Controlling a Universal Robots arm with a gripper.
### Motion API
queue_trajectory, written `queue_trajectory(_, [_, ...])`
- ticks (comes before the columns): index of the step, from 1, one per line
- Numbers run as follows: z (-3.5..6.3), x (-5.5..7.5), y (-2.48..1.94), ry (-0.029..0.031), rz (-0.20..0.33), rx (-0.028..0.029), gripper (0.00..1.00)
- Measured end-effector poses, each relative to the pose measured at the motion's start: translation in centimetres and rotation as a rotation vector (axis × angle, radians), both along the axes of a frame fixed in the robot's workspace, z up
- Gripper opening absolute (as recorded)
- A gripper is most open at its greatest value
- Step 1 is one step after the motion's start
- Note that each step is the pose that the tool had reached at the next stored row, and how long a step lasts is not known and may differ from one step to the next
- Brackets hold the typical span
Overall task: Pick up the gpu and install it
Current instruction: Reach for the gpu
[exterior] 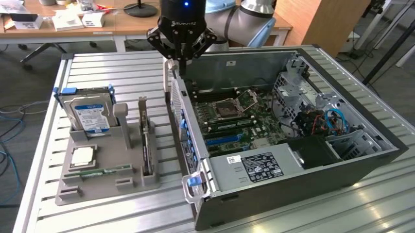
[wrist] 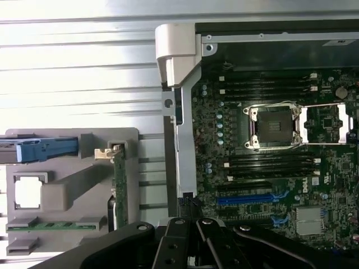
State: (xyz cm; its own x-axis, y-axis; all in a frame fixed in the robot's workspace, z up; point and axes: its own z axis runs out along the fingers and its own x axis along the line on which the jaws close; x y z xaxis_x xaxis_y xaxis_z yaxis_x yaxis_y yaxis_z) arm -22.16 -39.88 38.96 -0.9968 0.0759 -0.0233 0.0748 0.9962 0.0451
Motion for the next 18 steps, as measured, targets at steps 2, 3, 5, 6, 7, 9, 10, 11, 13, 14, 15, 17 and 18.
queue_trajectory(2, [-0.02,-0.5,0.00,-0.0001,0.000,0.0000,0.10])
queue_trajectory(3, [-0.02,-0.7,0.00,0.0000,0.000,0.0000,0.10])
queue_trajectory(5, [-0.03,-1.2,0.00,0.0000,0.000,0.0000,0.10])
queue_trajectory(6, [-0.04,-1.5,0.00,0.0000,0.000,0.0000,0.10])
queue_trajectory(7, [-0.05,-1.8,0.00,0.0000,0.000,0.0000,0.10])
queue_trajectory(9, [-0.07,-2.5,0.00,0.0000,0.000,0.0000,0.10])
queue_trajectory(10, [-0.08,-2.8,-0.01,0.0000,0.000,0.0000,0.10])
queue_trajectory(11, [-0.09,-3.0,0.00,0.0000,0.000,0.0000,0.10])
queue_trajectory(13, [-0.11,-3.7,-0.01,0.0000,0.000,0.0000,0.10])
queue_trajectory(14, [-0.12,-4.0,0.00,0.0000,0.000,0.0000,0.10])
queue_trajectory(15, [-0.13,-4.3,-0.01,0.0000,0.000,0.0000,0.10])
queue_trajectory(17, [-0.14,-4.8,-0.03,0.0000,0.000,0.0000,0.10])
queue_trajectory(18, [-0.15,-5.0,-0.04,0.0000,0.000,0.0000,0.10])
